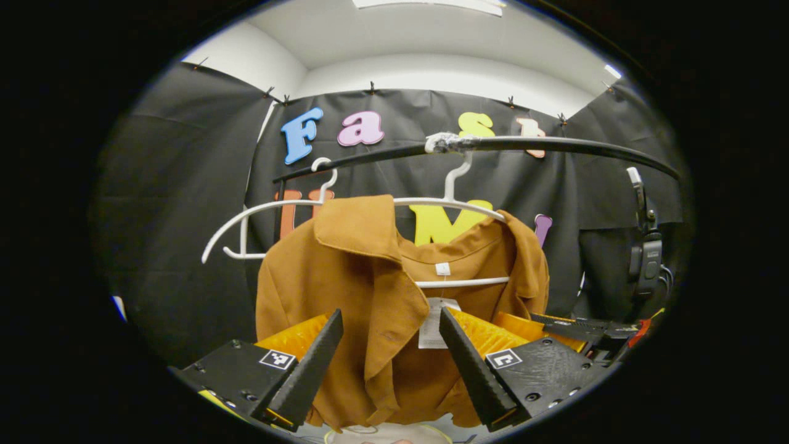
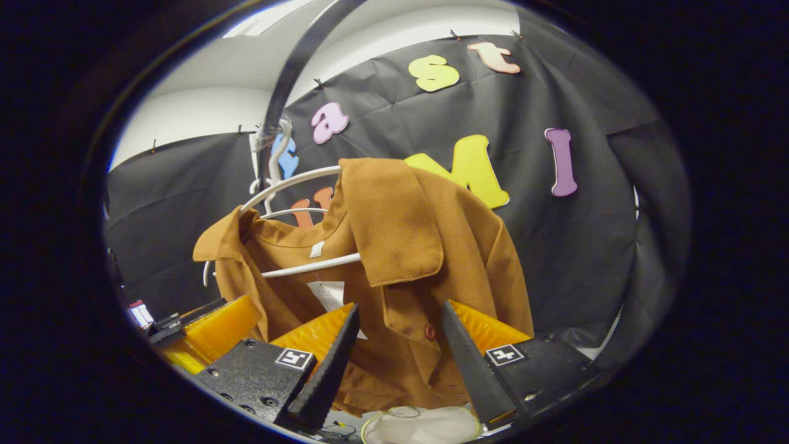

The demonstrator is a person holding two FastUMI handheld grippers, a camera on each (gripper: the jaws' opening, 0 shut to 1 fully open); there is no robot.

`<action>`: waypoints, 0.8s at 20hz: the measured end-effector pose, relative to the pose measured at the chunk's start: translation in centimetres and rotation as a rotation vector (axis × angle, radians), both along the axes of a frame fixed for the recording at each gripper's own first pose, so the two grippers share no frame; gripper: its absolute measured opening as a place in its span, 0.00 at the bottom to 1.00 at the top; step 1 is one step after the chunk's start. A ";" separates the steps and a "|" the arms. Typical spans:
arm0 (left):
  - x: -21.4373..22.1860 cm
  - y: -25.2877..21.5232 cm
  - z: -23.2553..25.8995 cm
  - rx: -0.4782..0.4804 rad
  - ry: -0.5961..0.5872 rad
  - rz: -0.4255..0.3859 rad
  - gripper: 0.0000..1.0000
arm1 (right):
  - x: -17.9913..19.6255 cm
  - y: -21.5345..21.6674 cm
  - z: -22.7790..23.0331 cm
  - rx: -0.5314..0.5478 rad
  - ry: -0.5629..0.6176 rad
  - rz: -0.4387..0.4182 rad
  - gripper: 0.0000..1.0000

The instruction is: Grasp the clothes on the hanger with both hands and then place them into the laundry hamper below.

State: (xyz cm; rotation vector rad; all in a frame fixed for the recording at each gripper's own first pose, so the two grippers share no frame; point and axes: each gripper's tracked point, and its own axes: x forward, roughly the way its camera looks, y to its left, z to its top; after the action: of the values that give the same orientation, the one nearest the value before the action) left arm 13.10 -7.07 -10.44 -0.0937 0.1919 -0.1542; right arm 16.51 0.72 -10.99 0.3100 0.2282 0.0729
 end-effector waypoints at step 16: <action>4.3 3.1 -2.1 -0.022 0.024 0.088 0.32 | 4.3 -3.0 -1.1 0.141 0.037 -0.117 0.27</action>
State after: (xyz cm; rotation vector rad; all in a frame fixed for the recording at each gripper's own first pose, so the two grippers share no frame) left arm 17.41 -4.01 -12.56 -0.1261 0.2100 -0.0677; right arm 20.81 -2.30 -12.08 0.4650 0.2420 -0.0322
